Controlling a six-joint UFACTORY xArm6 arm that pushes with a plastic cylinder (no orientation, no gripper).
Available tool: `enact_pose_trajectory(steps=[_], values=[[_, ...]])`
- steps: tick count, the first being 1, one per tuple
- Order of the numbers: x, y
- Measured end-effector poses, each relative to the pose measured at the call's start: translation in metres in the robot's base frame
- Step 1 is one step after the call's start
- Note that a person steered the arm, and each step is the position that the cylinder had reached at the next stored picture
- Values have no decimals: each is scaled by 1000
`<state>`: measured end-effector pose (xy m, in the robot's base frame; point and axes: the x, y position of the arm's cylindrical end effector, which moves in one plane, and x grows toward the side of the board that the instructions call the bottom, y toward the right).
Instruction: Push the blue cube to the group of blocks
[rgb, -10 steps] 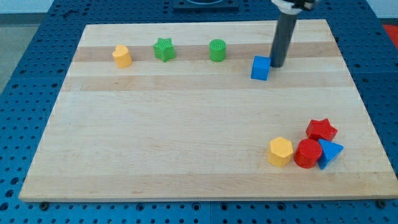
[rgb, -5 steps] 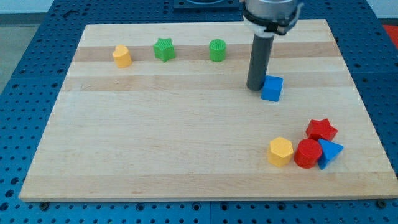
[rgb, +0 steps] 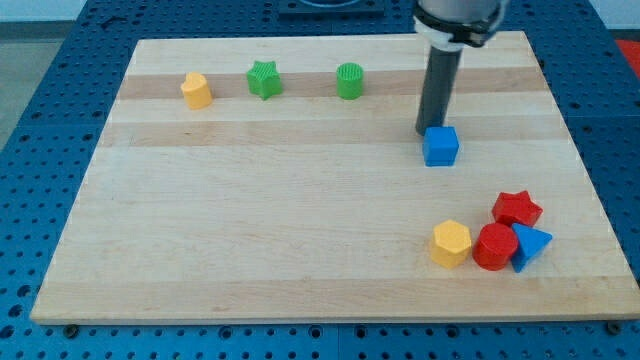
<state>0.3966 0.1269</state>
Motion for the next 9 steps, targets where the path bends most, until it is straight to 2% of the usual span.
enact_pose_trajectory(steps=[2, 9], values=[[62, 1], [90, 12]])
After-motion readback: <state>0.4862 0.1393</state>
